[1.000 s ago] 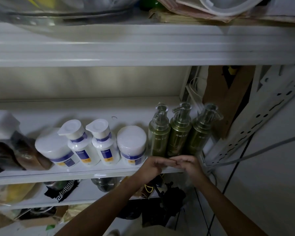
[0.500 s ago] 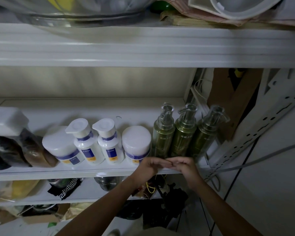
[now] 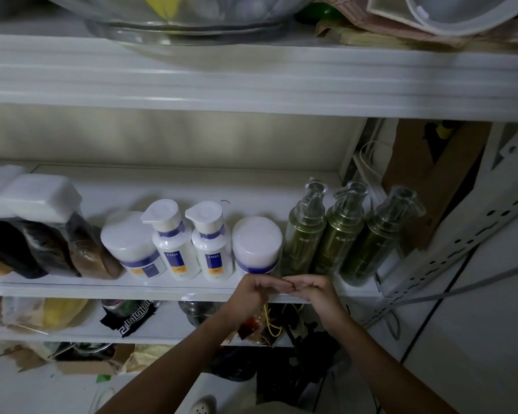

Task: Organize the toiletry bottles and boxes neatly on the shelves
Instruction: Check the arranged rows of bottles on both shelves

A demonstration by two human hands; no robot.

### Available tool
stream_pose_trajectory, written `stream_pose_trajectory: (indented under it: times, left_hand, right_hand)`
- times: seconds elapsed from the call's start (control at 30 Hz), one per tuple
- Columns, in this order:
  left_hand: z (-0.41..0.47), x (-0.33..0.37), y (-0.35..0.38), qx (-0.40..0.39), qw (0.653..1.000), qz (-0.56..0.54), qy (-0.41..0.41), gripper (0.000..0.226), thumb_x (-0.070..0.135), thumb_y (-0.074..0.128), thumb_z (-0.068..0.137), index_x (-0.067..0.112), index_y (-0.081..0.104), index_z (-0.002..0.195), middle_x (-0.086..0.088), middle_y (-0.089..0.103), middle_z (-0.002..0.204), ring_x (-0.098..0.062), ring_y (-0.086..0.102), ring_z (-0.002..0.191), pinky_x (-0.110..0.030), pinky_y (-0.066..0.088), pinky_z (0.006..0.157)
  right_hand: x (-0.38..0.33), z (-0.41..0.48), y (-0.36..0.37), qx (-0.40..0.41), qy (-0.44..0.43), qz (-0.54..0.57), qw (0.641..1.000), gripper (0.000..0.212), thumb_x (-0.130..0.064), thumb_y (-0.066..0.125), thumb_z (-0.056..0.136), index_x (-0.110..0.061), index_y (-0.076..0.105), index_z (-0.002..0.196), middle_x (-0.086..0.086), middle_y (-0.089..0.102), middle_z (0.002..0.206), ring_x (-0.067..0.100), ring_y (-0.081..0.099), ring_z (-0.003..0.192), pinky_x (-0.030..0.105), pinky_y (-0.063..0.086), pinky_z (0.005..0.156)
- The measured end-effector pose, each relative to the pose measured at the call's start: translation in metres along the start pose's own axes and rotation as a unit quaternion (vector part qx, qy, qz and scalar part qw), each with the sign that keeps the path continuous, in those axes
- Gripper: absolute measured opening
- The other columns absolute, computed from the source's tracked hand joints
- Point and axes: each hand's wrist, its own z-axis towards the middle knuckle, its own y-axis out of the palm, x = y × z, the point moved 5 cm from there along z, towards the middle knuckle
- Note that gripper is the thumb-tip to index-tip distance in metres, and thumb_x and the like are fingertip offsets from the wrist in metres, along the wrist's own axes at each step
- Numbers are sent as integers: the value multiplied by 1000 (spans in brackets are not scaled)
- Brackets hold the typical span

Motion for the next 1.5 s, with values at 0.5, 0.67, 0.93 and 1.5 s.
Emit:
stream_pose_trajectory:
  times: [0.5, 0.67, 0.93, 1.5]
  left_hand:
    - [-23, 3, -51, 35, 998, -22, 39, 34, -25, 43, 80, -12, 69, 97, -27, 69, 100, -38, 65, 102, -44, 50, 96]
    - [-29, 5, -54, 26, 999, -26, 37, 30, -19, 44, 81, -16, 66, 101, -28, 68, 102, -36, 64, 105, -41, 50, 96]
    - [-52, 9, -94, 51, 998, -33, 22, 29, -22, 41, 82, -17, 67, 96, -20, 72, 97, -29, 67, 100, -29, 51, 88]
    - [-67, 10, -142, 46, 999, -26, 4, 28, -22, 48, 81, -11, 71, 94, -21, 72, 96, -30, 68, 98, -32, 53, 89]
  right_hand:
    - [-8, 3, 57, -37, 5, 10, 999, 46, 16, 43, 82, -19, 72, 91, -2, 73, 88, 8, 70, 87, 17, 53, 75]
    - [-5, 1, 64, -36, 3, 11, 999, 46, 17, 42, 82, -14, 70, 100, 4, 72, 95, 10, 69, 91, 17, 52, 77]
    - [-11, 8, 109, -64, -3, 0, 998, 45, 19, 41, 81, -10, 69, 101, 13, 70, 100, 11, 70, 89, 19, 53, 80]
    - [-24, 11, 155, -46, 3, -16, 999, 48, 17, 43, 83, -21, 72, 89, -6, 73, 88, 9, 70, 87, 18, 54, 78]
